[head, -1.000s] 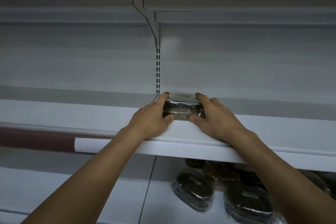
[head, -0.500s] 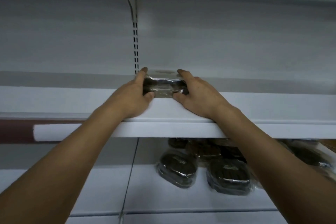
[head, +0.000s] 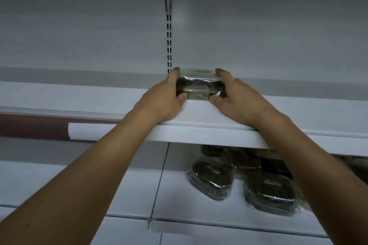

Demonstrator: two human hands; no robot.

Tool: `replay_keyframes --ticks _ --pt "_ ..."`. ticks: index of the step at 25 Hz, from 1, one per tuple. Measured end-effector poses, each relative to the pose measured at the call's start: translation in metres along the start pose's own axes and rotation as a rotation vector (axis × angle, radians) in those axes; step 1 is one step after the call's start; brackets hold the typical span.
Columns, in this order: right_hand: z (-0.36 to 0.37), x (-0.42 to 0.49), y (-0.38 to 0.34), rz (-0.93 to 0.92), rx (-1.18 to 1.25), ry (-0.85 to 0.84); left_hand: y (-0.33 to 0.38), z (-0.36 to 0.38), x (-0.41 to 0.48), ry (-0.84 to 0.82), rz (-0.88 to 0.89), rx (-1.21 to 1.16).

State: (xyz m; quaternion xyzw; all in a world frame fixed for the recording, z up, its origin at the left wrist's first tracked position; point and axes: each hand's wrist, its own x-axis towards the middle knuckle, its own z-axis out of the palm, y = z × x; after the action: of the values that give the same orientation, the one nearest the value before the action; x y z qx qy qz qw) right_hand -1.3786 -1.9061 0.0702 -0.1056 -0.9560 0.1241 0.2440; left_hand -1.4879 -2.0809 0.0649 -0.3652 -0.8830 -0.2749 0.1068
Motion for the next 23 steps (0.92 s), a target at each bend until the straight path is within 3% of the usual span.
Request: replay_keyframes --ticks 14,23 --pt "-0.014 0.034 0.009 0.003 -0.114 -0.179 0.003 -0.008 0.03 -0.113 0.029 0.16" --pt "-0.003 0.095 0.017 0.017 -0.241 -0.257 -0.014 -0.006 0.092 -0.217 -0.068 0.289"
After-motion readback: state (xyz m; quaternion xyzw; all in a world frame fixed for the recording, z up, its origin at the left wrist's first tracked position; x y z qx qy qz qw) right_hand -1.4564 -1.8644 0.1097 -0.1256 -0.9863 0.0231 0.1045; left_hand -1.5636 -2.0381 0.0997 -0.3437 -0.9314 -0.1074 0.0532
